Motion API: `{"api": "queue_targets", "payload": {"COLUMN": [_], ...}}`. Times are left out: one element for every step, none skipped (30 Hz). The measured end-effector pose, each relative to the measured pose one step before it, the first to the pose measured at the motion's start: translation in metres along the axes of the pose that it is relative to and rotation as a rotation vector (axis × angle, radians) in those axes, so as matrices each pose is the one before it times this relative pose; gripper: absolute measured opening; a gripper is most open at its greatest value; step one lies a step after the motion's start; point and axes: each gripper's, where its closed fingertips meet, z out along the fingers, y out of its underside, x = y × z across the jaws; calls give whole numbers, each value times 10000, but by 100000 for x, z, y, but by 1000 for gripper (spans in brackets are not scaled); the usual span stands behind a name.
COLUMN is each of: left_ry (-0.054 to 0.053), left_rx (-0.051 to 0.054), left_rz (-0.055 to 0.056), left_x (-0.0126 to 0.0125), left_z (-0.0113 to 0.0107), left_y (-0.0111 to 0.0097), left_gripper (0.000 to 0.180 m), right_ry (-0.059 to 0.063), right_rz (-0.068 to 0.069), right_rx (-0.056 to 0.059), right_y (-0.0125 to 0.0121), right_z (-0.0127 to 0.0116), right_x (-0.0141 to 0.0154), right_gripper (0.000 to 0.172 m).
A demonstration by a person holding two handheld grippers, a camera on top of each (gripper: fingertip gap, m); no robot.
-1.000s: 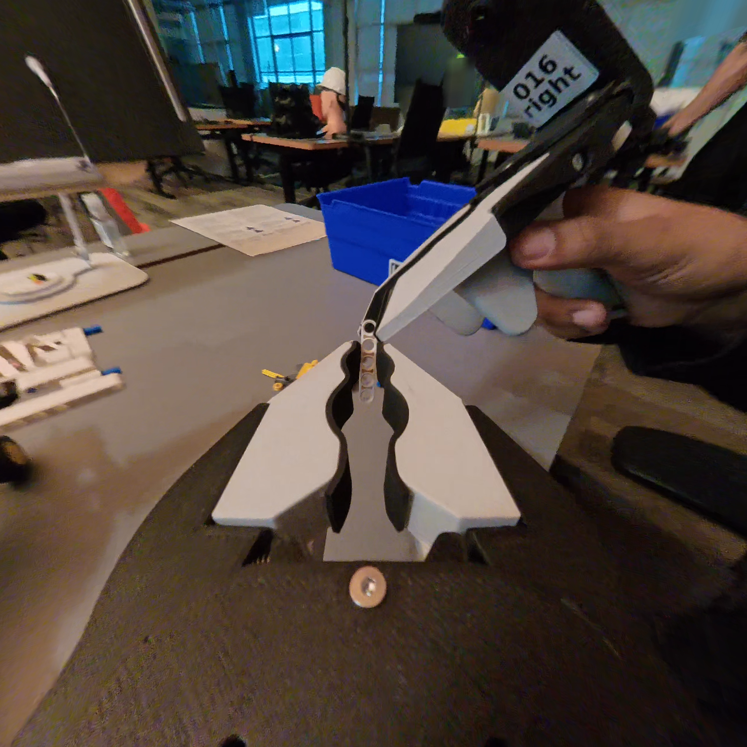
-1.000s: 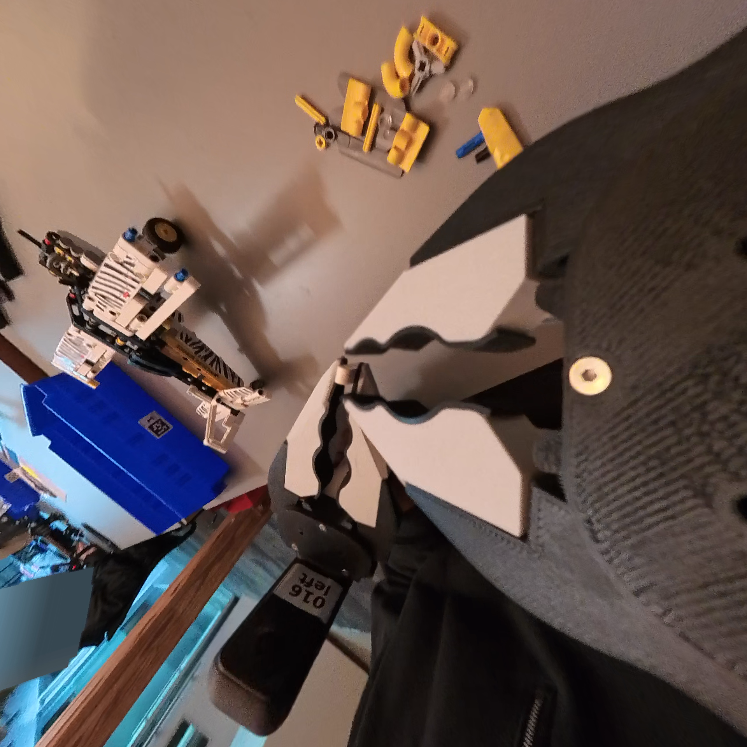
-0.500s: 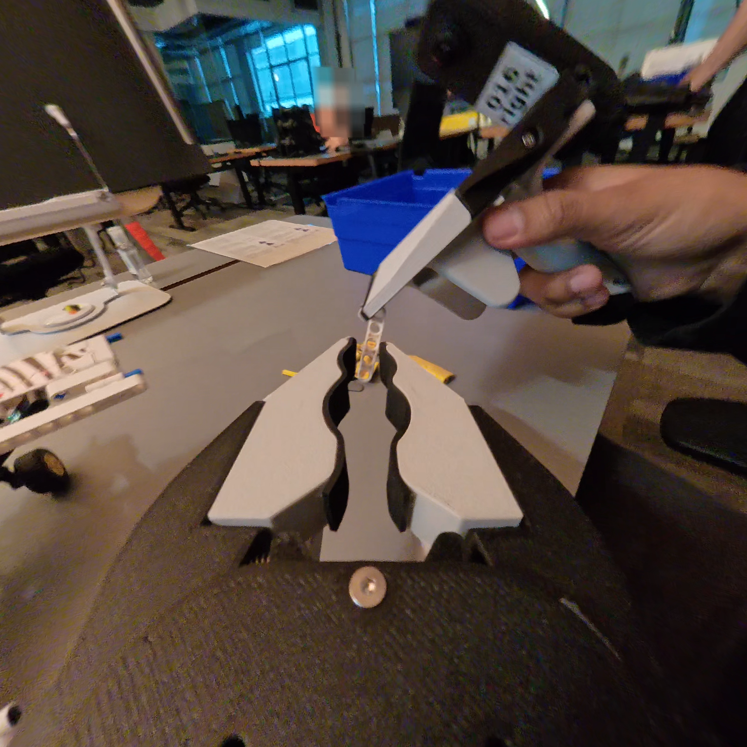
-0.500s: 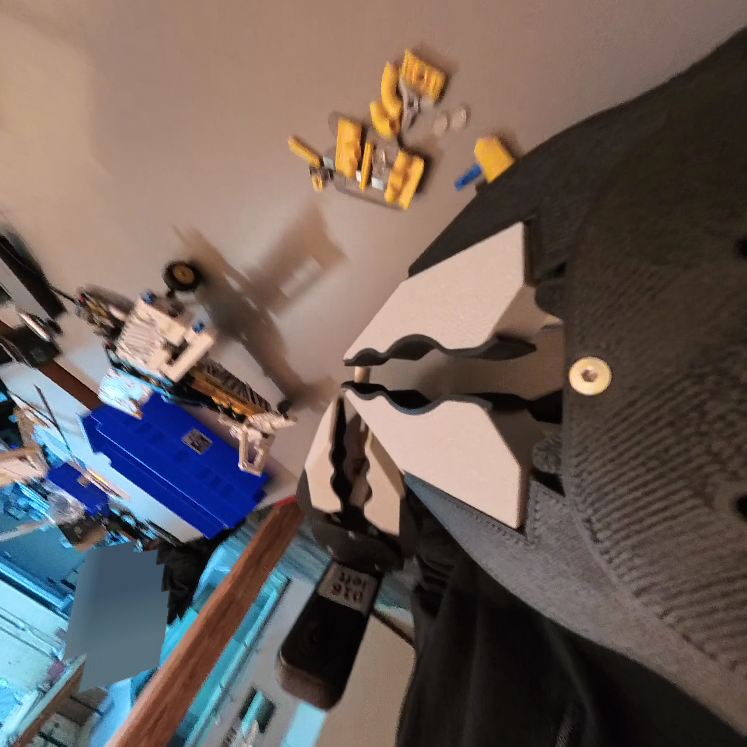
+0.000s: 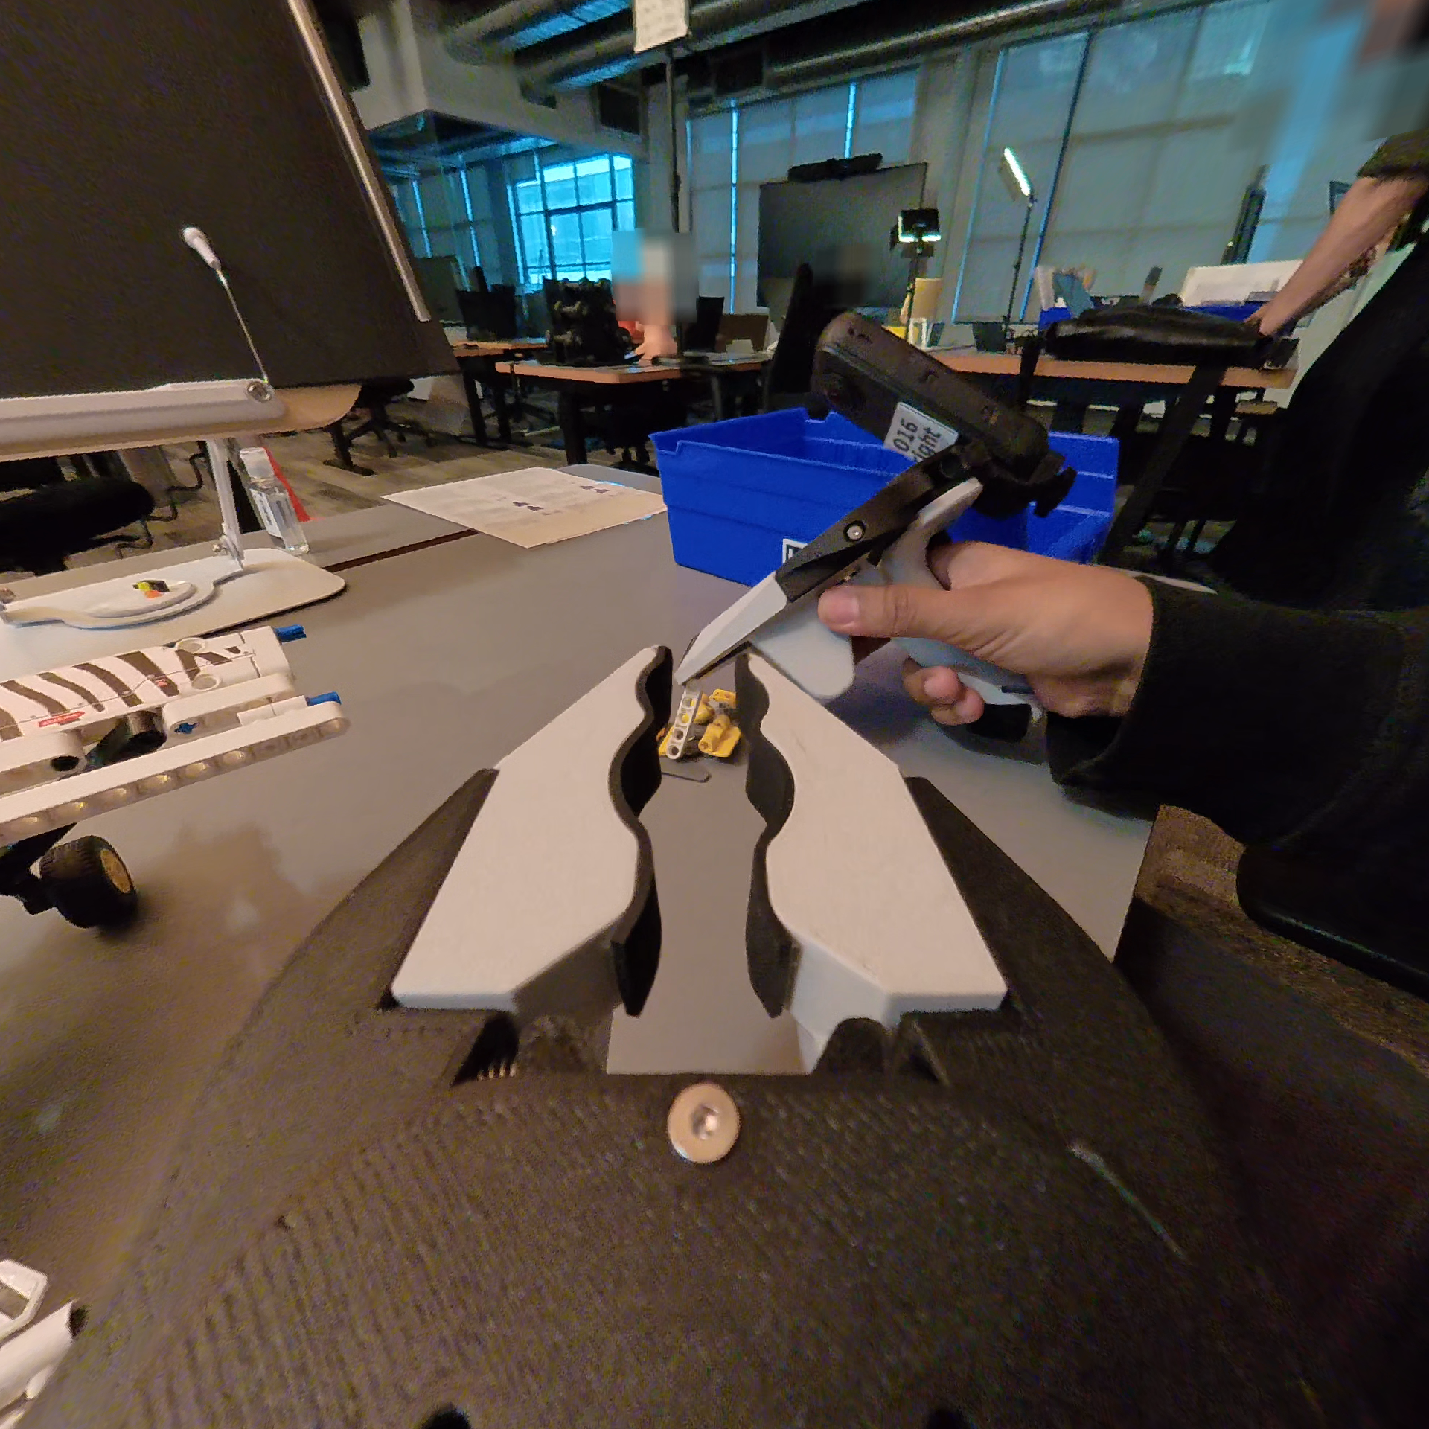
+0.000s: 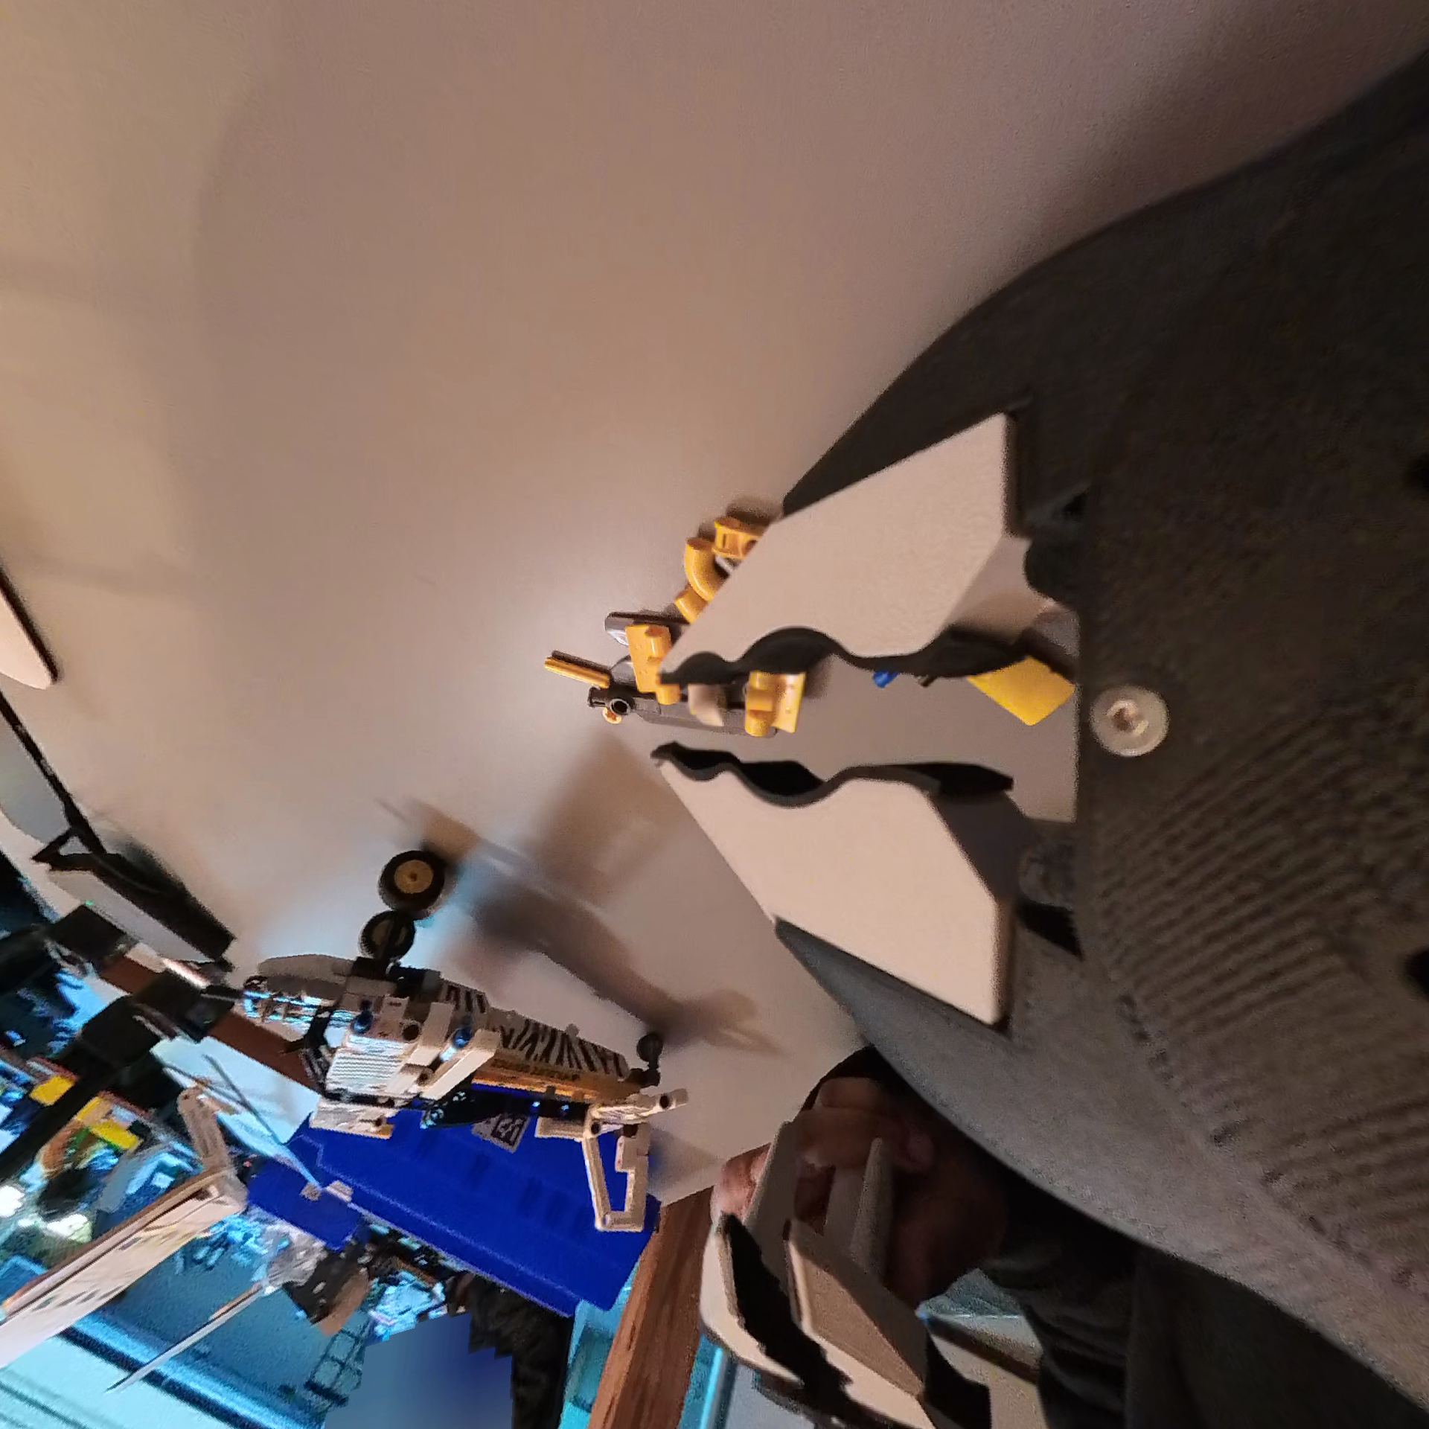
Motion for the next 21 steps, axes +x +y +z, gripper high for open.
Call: {"api": "queue_targets", "payload": {"left_ry": [-30,-12,-10,-4,3,16,5,0,-27,-29,-16,-13,1,-2,4,18,9,4,7,-1,1], "left_rx": [27,40,49,47,54,57,8,7,18,37,42,25,23,8,3,8,4,-3,-6,-15,-19], "left_rz": [-61,-76,-81,-80,-77,-67,-63,-48,-33,-9,18,30,34,38,33,28,18,10,13,18,22], "left_x": [-115,-102,-105,-103,-81,-55,-70,-52,-65,-45,-3,22,33,48,39,55,28,13,23,17,23], "left_z": [-31,-42,-56,-36,-32,-17,-9,-19,-6,-24,-23,-8,-2,-7,-2,-5,1,-3,16,16,20], "left_y": [-27,-37,-61,-50,-61,-65,-7,-5,-19,-43,-58,-22,-30,-8,-2,-9,-5,5,0,23,19], "left_gripper": [9,7,6,4,4,4,5,6,7,8,9,9,9,10,10,11,11,11,11,12,12], "right_ry": [51,119,155,162,134,81,102,146,180,255,352,429,413,258,247,253,226,204,156,-28,-66], "right_rz": [51,-55,-115,-139,-160,-179,-157,-139,-143,-157,-171,-199,-243,-338,-290,-172,-80,-21,-26,-93,-64], "right_rx": [127,100,87,67,35,26,-4,-75,-187,-300,-396,-444,-387,-109,74,55,16,9,-30,-17,40], "right_y": [-144,-117,-122,-86,-35,17,119,322,618,918,1154,1248,1123,607,232,102,61,43,120,111,55], "right_z": [-278,-341,-402,-431,-436,-439,-440,-414,-338,-206,-34,133,257,201,63,3,5,0,18,5,-20], "right_x": [73,48,31,-16,-86,-230,-233,-200,-156,-41,131,283,275,46,82,213,247,263,221,-47,-72], "right_gripper": [18,21,24,27,30,33,34,38,41,46,50,54,58,52,50,45,40,33,19,14,14]}}
